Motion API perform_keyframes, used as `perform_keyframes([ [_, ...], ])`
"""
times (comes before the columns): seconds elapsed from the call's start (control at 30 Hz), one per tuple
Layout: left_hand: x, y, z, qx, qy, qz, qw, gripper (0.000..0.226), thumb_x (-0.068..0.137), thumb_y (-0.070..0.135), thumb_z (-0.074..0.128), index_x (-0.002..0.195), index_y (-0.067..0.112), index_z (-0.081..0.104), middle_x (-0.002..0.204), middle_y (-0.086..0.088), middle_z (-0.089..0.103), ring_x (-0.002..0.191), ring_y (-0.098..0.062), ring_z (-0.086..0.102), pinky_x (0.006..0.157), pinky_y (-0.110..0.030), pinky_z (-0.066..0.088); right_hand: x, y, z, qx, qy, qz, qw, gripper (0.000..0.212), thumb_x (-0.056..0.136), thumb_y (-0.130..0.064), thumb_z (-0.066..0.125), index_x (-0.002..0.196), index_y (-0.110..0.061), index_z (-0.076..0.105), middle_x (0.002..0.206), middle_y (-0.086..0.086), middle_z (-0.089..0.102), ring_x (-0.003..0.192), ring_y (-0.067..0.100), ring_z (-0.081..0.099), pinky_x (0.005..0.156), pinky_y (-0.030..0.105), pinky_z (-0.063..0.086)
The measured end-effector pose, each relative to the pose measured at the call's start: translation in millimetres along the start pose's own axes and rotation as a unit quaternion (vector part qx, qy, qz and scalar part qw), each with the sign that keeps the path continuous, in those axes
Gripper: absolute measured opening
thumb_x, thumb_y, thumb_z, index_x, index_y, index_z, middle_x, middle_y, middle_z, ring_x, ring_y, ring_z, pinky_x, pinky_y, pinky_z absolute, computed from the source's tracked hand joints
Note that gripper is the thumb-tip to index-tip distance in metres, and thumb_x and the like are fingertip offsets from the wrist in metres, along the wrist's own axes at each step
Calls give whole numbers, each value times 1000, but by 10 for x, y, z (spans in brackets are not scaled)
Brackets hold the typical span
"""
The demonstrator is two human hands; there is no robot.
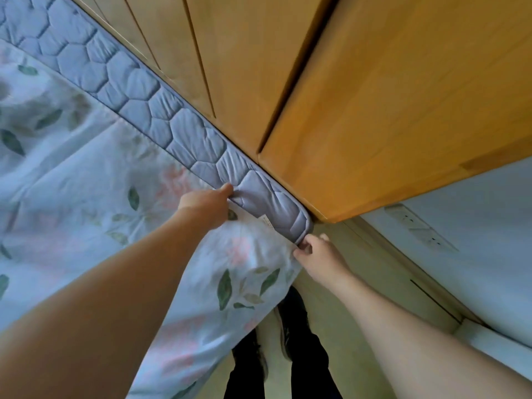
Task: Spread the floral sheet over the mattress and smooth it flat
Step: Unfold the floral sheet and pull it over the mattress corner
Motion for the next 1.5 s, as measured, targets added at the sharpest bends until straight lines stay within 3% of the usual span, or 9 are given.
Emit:
perform_keyframes([
  [0.17,-41,-149,-216,-41,-8,-49,998,31,97,41,42,125,31,49,127,-3,58,116,-28,55,88,-38,45,-56,-47,-33,38,31,-14,999,25,95,-33,49,74,-19,53,86,-3,48,67,17,50,62,32,44],
  [0.37,5,73,-600,-202,178,-73,960,11,93,17,42,93,19,52,95,-10,62,78,-30,56,61,-32,40,-73,50,-159,100,99,41,989,25,100,-26,40,77,-20,49,70,-3,54,62,16,48,54,28,33],
  [0.53,169,309,-693,-281,202,-87,934,16,91,21,47,95,14,61,88,-10,64,81,-32,61,64,-35,49,7,200,-294,130,156,98,974,20,102,-26,36,104,-21,55,88,0,56,74,19,53,58,29,37],
  [0.67,271,397,-653,-355,197,-105,908,12,87,19,52,80,14,60,74,-4,60,72,-30,60,58,-33,46,32,271,-331,177,221,101,954,21,102,-22,37,102,-18,57,82,-2,55,75,22,53,63,31,40],
  [0.8,266,407,-626,-399,199,-95,890,14,89,20,52,100,12,53,86,-3,61,79,-27,60,64,-36,49,40,278,-281,221,240,109,939,17,102,-21,37,96,-20,53,82,-3,54,76,22,53,66,31,40],
  [0.93,119,292,-545,-473,211,-60,853,40,90,15,50,126,15,33,93,-10,63,80,-30,63,71,-47,55,153,339,-141,311,204,176,911,21,100,-23,39,107,-13,55,90,10,66,73,27,61,61,33,45],
  [1.03,-89,150,-372,-435,214,-34,874,51,88,12,51,134,18,29,109,-12,57,91,-34,59,76,-49,53,136,294,34,409,152,196,878,26,98,-25,46,117,-7,49,103,16,66,69,25,62,45,27,43],
  [1.13,-370,54,-51,-344,210,-26,915,52,88,19,54,136,16,34,125,-10,54,107,-35,54,86,-44,47,0,165,217,465,107,210,853,36,98,-30,48,129,-16,40,111,13,62,86,26,64,56,31,51],
  [1.5,-1795,-170,1776,-271,80,-118,952,43,80,23,49,123,18,54,117,-5,56,104,-33,57,84,-40,43,-557,-428,1156,281,-66,248,925,43,94,-22,50,133,-2,46,135,20,50,123,36,51,93,45,47],
])
Point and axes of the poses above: each hand's wrist, its own x-axis towards the middle knuckle, its own z-axis out of the palm, y = z × x, the point moved 5 cm from there along x, towards the middle knuckle
